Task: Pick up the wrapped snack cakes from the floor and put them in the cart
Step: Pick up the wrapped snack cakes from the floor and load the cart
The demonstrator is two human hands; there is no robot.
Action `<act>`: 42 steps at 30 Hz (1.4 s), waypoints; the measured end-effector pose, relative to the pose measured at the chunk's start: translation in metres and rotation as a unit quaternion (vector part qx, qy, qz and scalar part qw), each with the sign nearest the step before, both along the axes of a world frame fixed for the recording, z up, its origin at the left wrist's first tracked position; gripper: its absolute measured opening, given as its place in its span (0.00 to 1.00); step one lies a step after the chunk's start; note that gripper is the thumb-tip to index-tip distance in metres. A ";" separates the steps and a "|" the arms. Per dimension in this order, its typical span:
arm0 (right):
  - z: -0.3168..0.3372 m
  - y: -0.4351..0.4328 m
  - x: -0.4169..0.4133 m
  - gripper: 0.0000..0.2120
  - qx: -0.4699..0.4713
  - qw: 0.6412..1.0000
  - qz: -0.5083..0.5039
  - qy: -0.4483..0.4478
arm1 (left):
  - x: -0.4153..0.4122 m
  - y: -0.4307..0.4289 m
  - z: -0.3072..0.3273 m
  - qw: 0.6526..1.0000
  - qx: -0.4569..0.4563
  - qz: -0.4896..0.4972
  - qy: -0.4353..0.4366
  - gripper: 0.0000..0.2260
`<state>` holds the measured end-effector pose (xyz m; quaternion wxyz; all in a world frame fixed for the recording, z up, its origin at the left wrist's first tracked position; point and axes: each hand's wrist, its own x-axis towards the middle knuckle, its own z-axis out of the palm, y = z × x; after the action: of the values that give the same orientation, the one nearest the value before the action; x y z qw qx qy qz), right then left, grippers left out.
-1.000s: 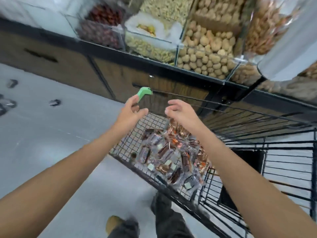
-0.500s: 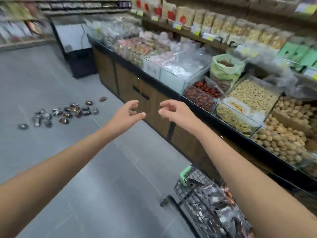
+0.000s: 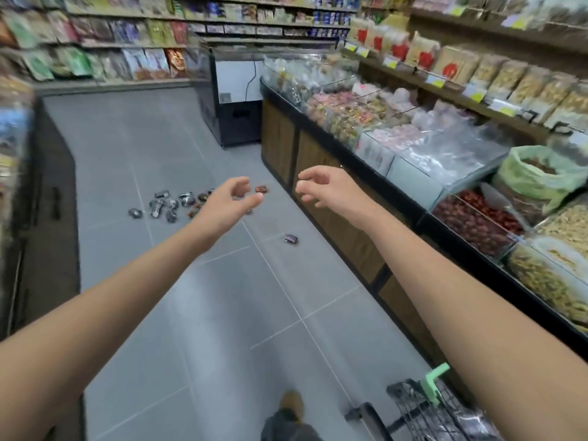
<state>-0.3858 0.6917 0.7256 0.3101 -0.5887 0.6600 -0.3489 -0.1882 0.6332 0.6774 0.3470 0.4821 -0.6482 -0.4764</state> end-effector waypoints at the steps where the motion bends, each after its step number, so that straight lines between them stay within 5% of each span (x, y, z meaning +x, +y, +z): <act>1: -0.003 -0.016 0.005 0.14 0.004 1.000 0.007 -0.006 | 0.007 -0.011 -0.002 1.000 0.001 0.009 0.002 0.21; 24: -0.051 -0.427 0.161 0.12 0.097 0.968 0.228 -0.044 | 0.161 -0.308 -0.011 0.965 0.050 0.252 -0.053 0.23; 42: -0.104 -0.699 0.329 0.07 0.175 0.963 0.201 -0.039 | 0.335 -0.577 -0.078 0.956 0.125 0.261 -0.047 0.22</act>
<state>-0.0571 -0.0068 0.6219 0.4979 -0.6315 0.5661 -0.1811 0.1465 0.0558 0.5992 0.3657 0.6953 -0.4510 -0.4236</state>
